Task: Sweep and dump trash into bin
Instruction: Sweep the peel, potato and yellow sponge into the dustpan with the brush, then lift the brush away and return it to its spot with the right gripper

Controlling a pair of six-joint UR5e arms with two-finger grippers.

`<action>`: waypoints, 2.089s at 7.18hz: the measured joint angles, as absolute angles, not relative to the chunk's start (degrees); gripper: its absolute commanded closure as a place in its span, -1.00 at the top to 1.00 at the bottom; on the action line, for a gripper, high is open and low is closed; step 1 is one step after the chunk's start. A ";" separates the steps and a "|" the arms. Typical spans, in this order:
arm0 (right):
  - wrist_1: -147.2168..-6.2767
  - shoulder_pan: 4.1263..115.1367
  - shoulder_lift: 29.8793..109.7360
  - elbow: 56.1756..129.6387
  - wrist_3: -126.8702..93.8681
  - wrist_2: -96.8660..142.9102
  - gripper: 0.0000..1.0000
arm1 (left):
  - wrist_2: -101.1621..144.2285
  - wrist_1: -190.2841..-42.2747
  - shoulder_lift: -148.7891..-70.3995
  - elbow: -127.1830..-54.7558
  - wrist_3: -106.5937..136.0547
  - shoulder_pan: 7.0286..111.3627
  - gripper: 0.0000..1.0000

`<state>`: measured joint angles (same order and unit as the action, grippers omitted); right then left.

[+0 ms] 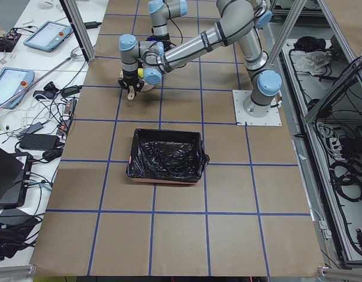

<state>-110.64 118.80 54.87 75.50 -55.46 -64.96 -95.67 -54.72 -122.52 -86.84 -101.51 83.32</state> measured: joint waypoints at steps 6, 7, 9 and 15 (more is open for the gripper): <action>-98.00 117.19 60.22 76.42 -50.79 -71.86 -1.00 | -95.60 -54.76 -122.49 -86.84 -101.44 83.23 -1.00; -93.98 115.72 61.84 76.47 -45.82 -75.22 -1.00 | -95.60 -54.76 -122.50 -86.84 -101.43 83.23 -1.00; -87.54 111.27 64.83 77.04 -33.04 -82.89 -1.00 | -95.47 -54.72 -122.52 -86.84 -101.48 83.23 -1.00; -87.27 89.88 72.70 82.65 1.79 -94.03 -1.00 | -93.49 -54.73 -122.05 -86.92 -101.59 82.43 -1.00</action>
<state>-87.27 89.88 72.70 82.65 1.79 -94.03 -93.49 -54.73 -122.05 -86.92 -101.59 82.43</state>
